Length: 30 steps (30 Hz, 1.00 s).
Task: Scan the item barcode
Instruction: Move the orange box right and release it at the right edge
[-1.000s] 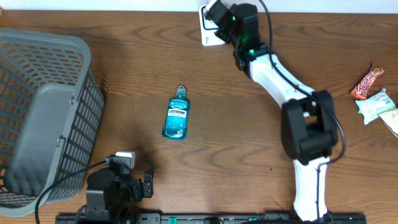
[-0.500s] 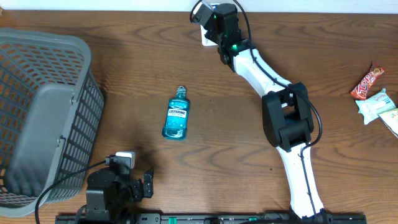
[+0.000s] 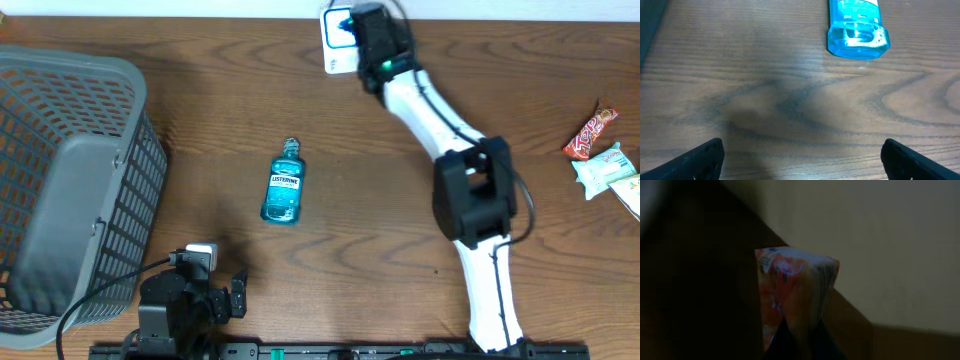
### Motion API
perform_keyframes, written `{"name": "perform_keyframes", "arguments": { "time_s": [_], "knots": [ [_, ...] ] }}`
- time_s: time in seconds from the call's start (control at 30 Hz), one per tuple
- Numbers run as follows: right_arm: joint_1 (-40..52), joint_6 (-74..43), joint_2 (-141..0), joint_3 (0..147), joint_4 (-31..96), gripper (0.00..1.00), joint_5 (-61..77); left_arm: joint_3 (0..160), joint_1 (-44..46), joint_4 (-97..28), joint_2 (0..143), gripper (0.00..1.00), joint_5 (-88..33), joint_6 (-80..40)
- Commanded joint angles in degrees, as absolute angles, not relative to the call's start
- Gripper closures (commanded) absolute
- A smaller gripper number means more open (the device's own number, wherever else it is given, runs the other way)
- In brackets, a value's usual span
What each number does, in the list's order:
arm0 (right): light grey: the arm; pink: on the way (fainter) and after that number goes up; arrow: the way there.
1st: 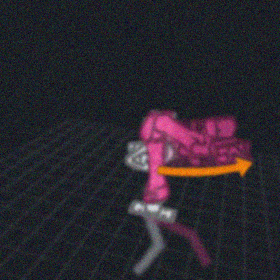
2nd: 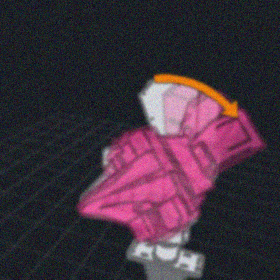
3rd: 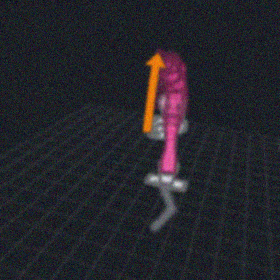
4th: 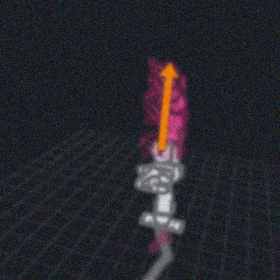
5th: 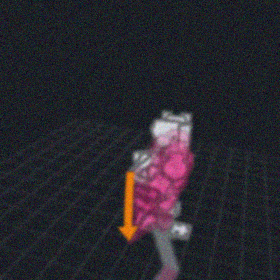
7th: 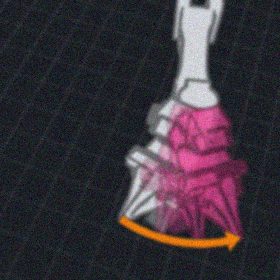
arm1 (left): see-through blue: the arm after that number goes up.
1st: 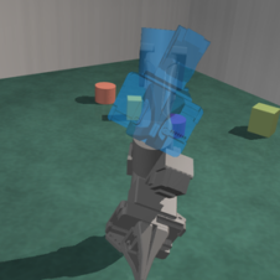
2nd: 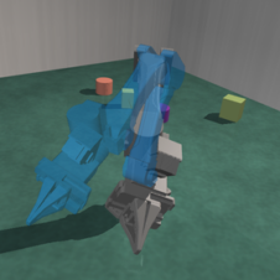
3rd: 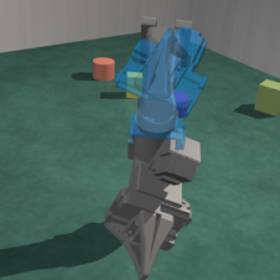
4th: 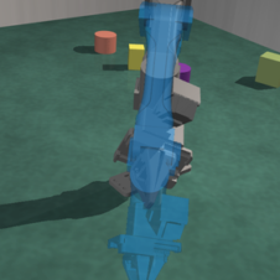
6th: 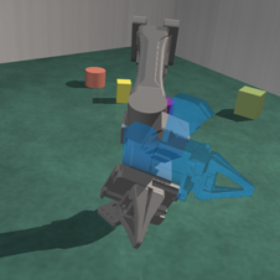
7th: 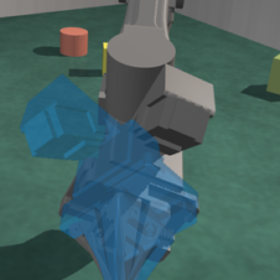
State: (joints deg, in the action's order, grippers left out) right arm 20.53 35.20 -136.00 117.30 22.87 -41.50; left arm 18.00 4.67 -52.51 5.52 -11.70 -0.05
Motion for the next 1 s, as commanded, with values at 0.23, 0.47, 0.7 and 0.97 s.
{"name": "perform_keyframes", "arguments": {
  "time_s": [0.23,0.47,0.7,0.97],
  "knots": [
    [2.28,6.42,-130.52,117.34,46.22,0.99,-51.92,17.85,4.84,-52.69,5.58,0.0,-11.79,-0.3],
    [-12.14,-0.86,-130.52,116.49,52.18,0.99,-47.24,17.85,4.84,-52.69,5.58,0.0,-11.79,-0.3],
    [-20.86,-2.46,-130.47,116.49,54.06,0.82,-41.19,17.85,4.84,-52.69,5.58,0.01,-11.79,-0.3],
    [-20.99,-3.09,-126.28,116.57,52.99,0.01,-30.89,17.85,4.84,-52.69,5.58,0.0,-11.79,-0.3]
  ]
}}
